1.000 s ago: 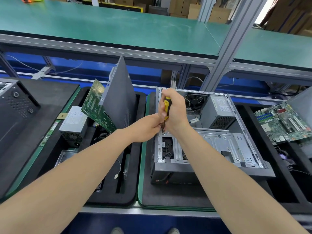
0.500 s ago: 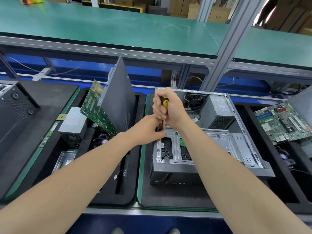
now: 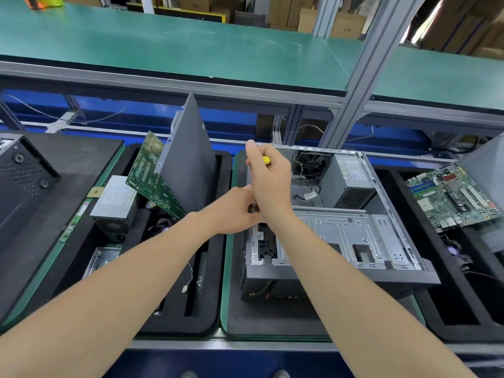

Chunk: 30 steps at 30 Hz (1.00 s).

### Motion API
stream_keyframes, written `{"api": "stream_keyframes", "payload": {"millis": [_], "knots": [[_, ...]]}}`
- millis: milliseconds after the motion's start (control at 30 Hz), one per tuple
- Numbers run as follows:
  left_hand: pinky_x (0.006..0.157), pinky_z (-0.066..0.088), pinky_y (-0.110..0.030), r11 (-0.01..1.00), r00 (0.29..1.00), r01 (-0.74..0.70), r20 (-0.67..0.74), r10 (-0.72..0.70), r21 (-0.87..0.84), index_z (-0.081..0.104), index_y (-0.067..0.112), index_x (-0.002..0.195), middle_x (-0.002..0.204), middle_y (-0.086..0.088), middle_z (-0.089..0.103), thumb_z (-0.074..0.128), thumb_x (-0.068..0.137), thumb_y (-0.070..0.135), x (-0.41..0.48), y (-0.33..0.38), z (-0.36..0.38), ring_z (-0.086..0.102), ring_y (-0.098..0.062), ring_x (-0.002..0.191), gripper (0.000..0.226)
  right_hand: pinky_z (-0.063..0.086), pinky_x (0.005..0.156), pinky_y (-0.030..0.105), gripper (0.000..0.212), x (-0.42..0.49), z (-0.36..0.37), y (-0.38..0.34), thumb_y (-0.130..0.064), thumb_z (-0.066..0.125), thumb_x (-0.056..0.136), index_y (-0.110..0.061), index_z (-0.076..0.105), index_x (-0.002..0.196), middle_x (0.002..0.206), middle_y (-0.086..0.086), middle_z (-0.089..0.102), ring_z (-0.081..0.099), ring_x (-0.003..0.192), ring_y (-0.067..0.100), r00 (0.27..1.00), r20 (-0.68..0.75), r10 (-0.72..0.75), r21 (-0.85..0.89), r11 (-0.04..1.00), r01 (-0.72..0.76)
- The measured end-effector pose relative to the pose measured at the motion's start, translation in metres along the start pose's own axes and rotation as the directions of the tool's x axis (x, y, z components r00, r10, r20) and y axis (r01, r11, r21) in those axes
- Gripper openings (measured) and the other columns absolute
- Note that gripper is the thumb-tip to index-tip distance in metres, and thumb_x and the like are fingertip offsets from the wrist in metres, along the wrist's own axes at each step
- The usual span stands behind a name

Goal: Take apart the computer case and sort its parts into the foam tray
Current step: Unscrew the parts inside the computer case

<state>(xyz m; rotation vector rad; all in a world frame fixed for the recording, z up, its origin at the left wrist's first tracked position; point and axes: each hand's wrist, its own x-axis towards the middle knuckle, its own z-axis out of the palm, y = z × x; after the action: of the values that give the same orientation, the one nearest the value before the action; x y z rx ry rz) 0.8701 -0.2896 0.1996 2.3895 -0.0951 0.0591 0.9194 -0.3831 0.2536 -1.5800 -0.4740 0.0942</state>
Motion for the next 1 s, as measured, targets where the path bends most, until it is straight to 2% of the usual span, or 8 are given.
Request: {"api": "stream_keyframes", "payload": {"millis": [100, 200, 433, 600, 733, 867, 933, 1000], "knots": [[0.065, 0.043, -0.026, 0.998, 0.997, 0.055, 0.045, -0.056, 0.031, 0.058, 0.030, 0.090, 0.090, 0.007, 0.060, 0.053, 0.088, 0.023, 0.002, -0.005, 0.000, 0.057, -0.008, 0.076, 0.009, 0.040, 0.064, 0.040, 0.055, 0.010, -0.008, -0.001, -0.025, 0.067, 0.103, -0.002, 0.041, 0.061, 0.056, 0.011, 0.036, 0.036, 0.058, 0.027, 0.998, 0.061, 0.031, 0.057, 0.998, -0.034], [0.072, 0.047, -0.035, 0.994, 0.993, 0.092, 0.074, -0.097, 0.066, 0.057, 0.010, 0.092, 0.095, -0.003, 0.057, 0.051, 0.090, 0.017, 0.003, -0.005, -0.001, 0.056, -0.020, 0.082, 0.010, 0.030, 0.049, 0.030, 0.056, 0.019, -0.013, -0.004, -0.016, 0.067, 0.103, 0.003, 0.038, 0.059, 0.046, 0.006, 0.028, 0.027, 0.040, 0.025, 0.987, 0.142, 0.071, 0.132, 0.987, -0.090], [0.061, 0.032, -0.025, 0.994, 0.994, 0.078, 0.070, -0.084, 0.081, 0.042, 0.028, 0.074, 0.082, 0.011, 0.047, 0.049, 0.091, 0.011, 0.003, -0.005, -0.004, 0.048, -0.002, 0.072, 0.025, 0.024, 0.040, 0.022, 0.054, 0.025, -0.018, -0.007, -0.013, 0.063, 0.104, -0.011, 0.035, 0.058, 0.040, 0.001, 0.025, 0.024, 0.031, 0.021, 0.970, 0.233, 0.066, 0.175, 0.979, -0.108], [0.058, 0.033, -0.021, 0.991, 0.992, 0.077, 0.087, -0.087, 0.113, 0.043, 0.036, 0.076, 0.083, 0.011, 0.051, 0.060, 0.086, 0.031, 0.003, -0.001, -0.006, 0.052, 0.002, 0.070, 0.020, 0.021, 0.043, 0.028, 0.052, 0.027, -0.024, -0.006, -0.013, 0.064, 0.103, 0.001, 0.039, 0.059, 0.044, 0.003, 0.028, 0.025, 0.033, 0.021, 0.970, 0.234, 0.060, 0.165, 0.981, -0.101], [0.067, 0.043, -0.022, 0.987, 0.998, 0.054, 0.013, -0.057, 0.149, 0.055, 0.033, 0.087, 0.092, 0.011, 0.059, 0.072, 0.085, 0.045, 0.005, -0.001, 0.000, 0.057, -0.004, 0.076, 0.021, 0.022, 0.042, 0.026, 0.055, 0.029, -0.030, -0.008, -0.013, 0.064, 0.103, -0.011, 0.035, 0.056, 0.040, 0.002, 0.026, 0.024, 0.034, 0.020, 0.974, 0.219, 0.061, 0.176, 0.979, -0.101], [0.090, 0.050, -0.036, 0.987, 0.997, 0.064, -0.055, -0.057, 0.149, 0.064, 0.029, 0.088, 0.127, 0.001, 0.066, 0.073, 0.089, 0.041, 0.005, 0.001, 0.006, 0.060, -0.005, 0.093, 0.015, 0.025, 0.042, 0.025, 0.055, 0.030, -0.035, -0.009, -0.015, 0.064, 0.103, -0.012, 0.037, 0.056, 0.042, 0.002, 0.027, 0.025, 0.034, 0.020, 0.981, 0.187, 0.052, 0.167, 0.982, -0.084], [0.096, 0.050, -0.039, 0.985, 0.997, 0.057, -0.065, -0.047, 0.160, 0.068, 0.025, 0.091, 0.115, 0.004, 0.071, 0.070, 0.091, 0.035, 0.006, 0.004, 0.007, 0.063, -0.017, 0.109, 0.010, 0.029, 0.041, 0.024, 0.055, 0.030, -0.040, -0.010, -0.016, 0.064, 0.103, -0.012, 0.038, 0.055, 0.041, 0.003, 0.029, 0.028, 0.031, 0.021, 0.985, 0.169, 0.036, 0.158, 0.985, -0.064], [0.085, 0.053, -0.035, 0.985, 0.994, 0.069, -0.098, -0.054, 0.158, 0.069, 0.023, 0.094, 0.095, 0.010, 0.072, 0.067, 0.094, 0.033, 0.009, 0.006, 0.007, 0.067, -0.012, 0.093, 0.010, 0.029, 0.042, 0.024, 0.055, 0.029, -0.047, -0.011, -0.017, 0.065, 0.103, -0.012, 0.038, 0.055, 0.040, 0.003, 0.030, 0.029, 0.031, 0.020, 0.989, 0.148, 0.022, 0.140, 0.989, -0.043]]}}
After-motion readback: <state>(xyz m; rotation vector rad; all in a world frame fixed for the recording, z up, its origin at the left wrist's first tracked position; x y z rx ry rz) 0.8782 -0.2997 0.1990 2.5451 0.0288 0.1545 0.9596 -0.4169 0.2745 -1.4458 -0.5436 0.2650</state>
